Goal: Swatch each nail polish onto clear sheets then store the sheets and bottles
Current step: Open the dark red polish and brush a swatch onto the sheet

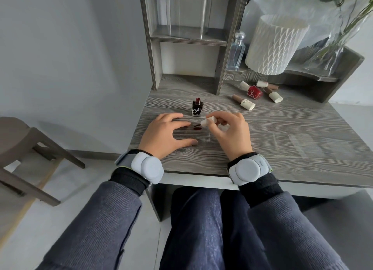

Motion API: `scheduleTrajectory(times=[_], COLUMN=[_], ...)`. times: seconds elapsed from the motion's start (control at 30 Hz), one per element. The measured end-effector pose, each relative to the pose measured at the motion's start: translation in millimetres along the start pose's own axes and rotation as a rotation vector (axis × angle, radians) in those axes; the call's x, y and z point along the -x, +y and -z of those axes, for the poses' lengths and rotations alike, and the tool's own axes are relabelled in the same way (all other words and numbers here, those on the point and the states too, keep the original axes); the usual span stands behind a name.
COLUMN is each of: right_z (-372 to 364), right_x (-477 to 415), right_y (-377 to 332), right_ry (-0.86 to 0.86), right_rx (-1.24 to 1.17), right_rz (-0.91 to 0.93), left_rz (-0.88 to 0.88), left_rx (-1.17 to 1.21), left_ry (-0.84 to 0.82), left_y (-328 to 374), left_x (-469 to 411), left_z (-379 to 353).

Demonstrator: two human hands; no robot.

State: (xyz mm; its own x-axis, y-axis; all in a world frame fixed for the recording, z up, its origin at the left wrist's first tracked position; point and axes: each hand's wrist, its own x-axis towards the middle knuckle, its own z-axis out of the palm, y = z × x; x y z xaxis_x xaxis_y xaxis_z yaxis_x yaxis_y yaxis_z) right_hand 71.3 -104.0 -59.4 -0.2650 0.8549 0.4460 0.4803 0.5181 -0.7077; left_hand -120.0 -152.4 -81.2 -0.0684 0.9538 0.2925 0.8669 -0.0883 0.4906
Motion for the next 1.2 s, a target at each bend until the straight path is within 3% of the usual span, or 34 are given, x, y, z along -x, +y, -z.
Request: scheduleTrajectory(times=[0.27, 0.77, 1.2], right_z=[-2.6, -0.2, -4.5], right_x=[-0.6, 0.2, 1.0], right_y=[3.8, 2.5, 2.7], right_ry=[-0.041, 0.110, -0.064], right_rx=[0.054, 0.041, 0.054], right_rz=[0.025, -0.051, 0.035], left_rz=[-0.004, 0.009, 0.008], left_rx=[-0.002, -0.005, -0.020], left_ry=[0.000, -0.012, -0.020], left_y=[-0.4, 1.3, 1.4], left_x=[-0.1, 0.1, -0.4], left_z=[-0.7, 0.7, 1.1])
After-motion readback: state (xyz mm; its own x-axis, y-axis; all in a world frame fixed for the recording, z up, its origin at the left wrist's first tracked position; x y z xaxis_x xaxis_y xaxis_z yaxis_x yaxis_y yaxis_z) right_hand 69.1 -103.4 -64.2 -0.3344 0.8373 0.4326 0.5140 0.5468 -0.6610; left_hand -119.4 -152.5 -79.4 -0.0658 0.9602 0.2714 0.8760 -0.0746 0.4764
